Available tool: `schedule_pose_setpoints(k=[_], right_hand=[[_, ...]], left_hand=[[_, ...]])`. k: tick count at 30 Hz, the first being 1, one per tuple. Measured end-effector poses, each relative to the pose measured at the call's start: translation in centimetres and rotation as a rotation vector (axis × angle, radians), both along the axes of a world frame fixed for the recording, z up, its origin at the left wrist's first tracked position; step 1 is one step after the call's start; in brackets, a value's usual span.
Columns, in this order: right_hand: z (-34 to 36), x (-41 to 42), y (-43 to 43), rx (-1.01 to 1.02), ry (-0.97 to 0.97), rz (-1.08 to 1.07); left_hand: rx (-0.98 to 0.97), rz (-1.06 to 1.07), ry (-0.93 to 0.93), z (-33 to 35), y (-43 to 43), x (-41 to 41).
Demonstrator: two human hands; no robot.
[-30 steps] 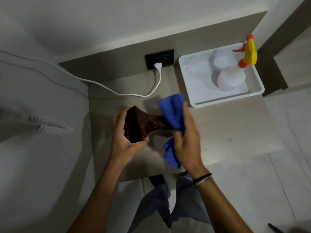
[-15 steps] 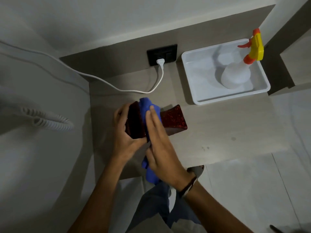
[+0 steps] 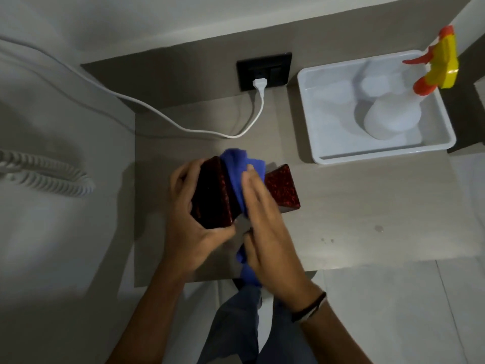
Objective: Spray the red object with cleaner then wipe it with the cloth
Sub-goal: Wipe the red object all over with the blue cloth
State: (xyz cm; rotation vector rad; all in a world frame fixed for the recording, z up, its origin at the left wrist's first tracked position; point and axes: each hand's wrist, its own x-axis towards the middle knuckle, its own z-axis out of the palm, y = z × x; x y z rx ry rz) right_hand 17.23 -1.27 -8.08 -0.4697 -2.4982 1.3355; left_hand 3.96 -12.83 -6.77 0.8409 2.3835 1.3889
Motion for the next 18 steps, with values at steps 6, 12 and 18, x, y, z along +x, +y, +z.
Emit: schedule_pose_setpoints(k=[6,12,18], right_hand=[[-3.3,3.0,5.8,-0.207,-0.145,-0.339],[-2.8,2.9,6.8,-0.653,-0.065,-0.572],[-1.7,0.5,7.8,-0.645,-0.04,-0.583]], left_hand=[[0.049,0.081,-0.11,0.4,0.1,0.6],[0.106,0.258,-0.405,2.3,1.5,0.4],[-0.129,0.058,-0.462,3.6,1.1,-1.5]])
